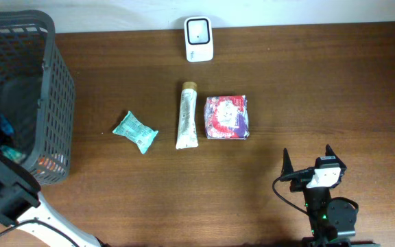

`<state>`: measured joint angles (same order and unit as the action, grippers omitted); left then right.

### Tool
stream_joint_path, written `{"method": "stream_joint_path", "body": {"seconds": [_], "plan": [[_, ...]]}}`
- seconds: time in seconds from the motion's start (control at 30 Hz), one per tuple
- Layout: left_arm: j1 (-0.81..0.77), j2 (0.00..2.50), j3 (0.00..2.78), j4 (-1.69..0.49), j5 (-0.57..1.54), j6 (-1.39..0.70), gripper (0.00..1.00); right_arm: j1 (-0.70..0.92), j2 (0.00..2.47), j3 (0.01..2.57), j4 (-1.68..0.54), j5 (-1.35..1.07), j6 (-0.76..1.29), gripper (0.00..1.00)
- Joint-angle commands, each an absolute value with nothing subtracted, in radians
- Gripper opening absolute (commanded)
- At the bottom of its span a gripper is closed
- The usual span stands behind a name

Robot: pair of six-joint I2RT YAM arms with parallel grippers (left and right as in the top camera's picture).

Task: Scan the item barcode
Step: 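Reach the left gripper into the basket and grasp the small teal box, then place the small teal box on the table beside the tube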

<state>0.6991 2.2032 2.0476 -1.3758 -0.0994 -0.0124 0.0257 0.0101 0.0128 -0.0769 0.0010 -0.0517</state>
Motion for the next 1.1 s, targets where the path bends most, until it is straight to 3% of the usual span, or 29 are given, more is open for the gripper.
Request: {"method": "stream_joint_path", "body": {"seconds": [0.0, 0.13, 0.3, 0.47, 0.6, 0.67, 0.83, 1.07], "plan": [[0.709, 2.195, 2.362, -1.439, 0.113, -0.041, 0.00, 0.021, 0.003, 0.006, -0.081, 0.000, -0.044, 0.99], [0.709, 2.195, 2.690, -1.480, 0.433, -0.043, 0.00, 0.021, 0.003, 0.006, -0.082, 0.000, -0.044, 0.99], [0.707, 2.195, 3.011, -1.479, 0.876, -0.242, 0.00, 0.021, 0.003, 0.006, -0.081, 0.000, -0.044, 0.99], [0.616, 2.195, 3.128, -1.520, 1.052, -0.288, 0.00, 0.021, 0.003, 0.006, -0.081, 0.000, -0.044, 0.99], [0.471, 2.195, 3.124, -1.689, 0.969, -0.288, 0.00, 0.021, 0.003, 0.006, -0.081, 0.000, -0.044, 0.99], [0.375, 2.195, 3.123, -1.688, 0.895, -0.279, 0.00, 0.021, 0.003, 0.006, -0.081, 0.000, -0.044, 0.99], [0.096, 2.195, 3.105, -1.688, 0.410, -0.280, 0.00, 0.021, 0.003, 0.006, -0.081, 0.000, -0.044, 0.99], [-0.146, 2.232, 2.951, -1.688, 0.209, -0.284, 0.00, 0.021, 0.003, 0.006, -0.081, 0.000, -0.044, 0.99]]}}
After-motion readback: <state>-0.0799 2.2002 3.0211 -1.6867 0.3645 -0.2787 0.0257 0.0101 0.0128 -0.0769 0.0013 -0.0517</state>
